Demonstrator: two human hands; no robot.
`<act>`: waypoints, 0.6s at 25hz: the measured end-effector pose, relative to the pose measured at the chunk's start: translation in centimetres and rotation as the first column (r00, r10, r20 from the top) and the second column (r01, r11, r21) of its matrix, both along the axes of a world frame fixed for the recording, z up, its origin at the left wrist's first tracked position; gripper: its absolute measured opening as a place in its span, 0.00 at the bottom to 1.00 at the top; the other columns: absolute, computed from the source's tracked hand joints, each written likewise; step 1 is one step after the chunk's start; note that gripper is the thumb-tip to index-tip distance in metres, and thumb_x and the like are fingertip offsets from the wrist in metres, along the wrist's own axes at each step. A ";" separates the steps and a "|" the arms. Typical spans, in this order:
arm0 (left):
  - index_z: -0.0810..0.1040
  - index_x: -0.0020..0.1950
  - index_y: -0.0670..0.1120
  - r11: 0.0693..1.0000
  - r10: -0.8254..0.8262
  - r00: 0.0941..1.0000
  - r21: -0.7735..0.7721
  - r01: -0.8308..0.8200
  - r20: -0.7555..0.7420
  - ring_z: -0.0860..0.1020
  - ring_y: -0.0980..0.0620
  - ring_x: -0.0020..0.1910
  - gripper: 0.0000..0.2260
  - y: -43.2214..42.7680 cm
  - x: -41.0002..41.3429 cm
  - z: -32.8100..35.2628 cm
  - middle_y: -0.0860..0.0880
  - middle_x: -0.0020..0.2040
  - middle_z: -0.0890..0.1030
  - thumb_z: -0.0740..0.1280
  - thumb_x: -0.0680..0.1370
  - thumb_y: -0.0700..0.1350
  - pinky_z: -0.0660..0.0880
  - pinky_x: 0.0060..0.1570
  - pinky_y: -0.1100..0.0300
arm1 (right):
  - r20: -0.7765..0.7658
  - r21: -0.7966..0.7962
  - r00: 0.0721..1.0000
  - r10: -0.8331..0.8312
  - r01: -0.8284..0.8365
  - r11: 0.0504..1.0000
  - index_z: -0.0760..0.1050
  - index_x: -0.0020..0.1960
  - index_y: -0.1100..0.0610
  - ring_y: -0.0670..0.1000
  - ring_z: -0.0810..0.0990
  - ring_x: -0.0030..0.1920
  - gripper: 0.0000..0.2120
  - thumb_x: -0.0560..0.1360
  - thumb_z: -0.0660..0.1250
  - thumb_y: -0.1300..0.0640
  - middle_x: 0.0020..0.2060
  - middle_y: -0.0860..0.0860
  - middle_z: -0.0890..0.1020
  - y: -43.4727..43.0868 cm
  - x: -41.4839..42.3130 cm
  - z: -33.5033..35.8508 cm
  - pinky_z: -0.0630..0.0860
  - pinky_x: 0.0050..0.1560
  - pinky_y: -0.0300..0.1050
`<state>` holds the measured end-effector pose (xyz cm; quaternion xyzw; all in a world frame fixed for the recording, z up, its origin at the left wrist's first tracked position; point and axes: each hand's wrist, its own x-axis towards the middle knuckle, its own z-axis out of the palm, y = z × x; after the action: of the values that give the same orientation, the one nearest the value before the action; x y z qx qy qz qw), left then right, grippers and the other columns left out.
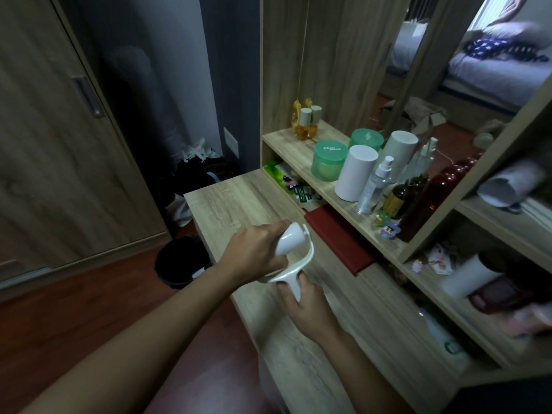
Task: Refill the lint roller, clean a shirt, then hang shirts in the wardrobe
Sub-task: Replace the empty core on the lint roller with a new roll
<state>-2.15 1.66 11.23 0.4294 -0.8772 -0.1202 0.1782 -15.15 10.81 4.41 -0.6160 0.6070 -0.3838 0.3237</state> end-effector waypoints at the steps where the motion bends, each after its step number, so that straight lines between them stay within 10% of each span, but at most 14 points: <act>1: 0.70 0.67 0.53 1.000 -0.003 1.000 -0.020 0.003 0.000 0.79 0.42 0.45 0.30 -0.1 -0.1 0.1 0.47 0.48 0.82 0.63 0.64 0.52 0.75 0.40 0.53 | -0.001 -0.007 1.000 0.002 -0.002 1.000 0.73 0.54 0.56 0.34 0.77 0.39 0.09 0.78 0.61 0.53 0.36 0.40 0.77 -0.1 -0.1 0.1 0.68 0.37 0.25; 9: 0.69 0.67 0.54 0.997 -0.020 1.000 -0.080 0.021 0.015 0.79 0.44 0.43 0.27 -0.7 -0.1 0.6 0.48 0.48 0.82 0.64 0.67 0.52 0.75 0.38 0.54 | 0.026 -0.043 0.999 0.033 -0.032 0.999 0.73 0.51 0.57 0.42 0.79 0.42 0.07 0.77 0.62 0.53 0.41 0.53 0.82 -0.8 -0.5 0.5 0.71 0.38 0.31; 15: 0.55 0.76 0.53 0.955 -0.044 0.982 0.280 0.096 -0.185 0.72 0.51 0.60 0.35 -1.5 0.8 1.3 0.49 0.66 0.69 0.69 0.73 0.55 0.72 0.58 0.54 | 0.124 -0.041 0.991 -0.054 0.060 0.997 0.75 0.54 0.55 0.43 0.81 0.46 0.09 0.77 0.63 0.53 0.44 0.49 0.83 -0.5 -0.6 -1.1 0.76 0.45 0.39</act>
<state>-1.36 0.20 12.57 0.4069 -0.8459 -0.2902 0.1864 -15.72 10.30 3.35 -0.5807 0.5945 -0.4435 0.3356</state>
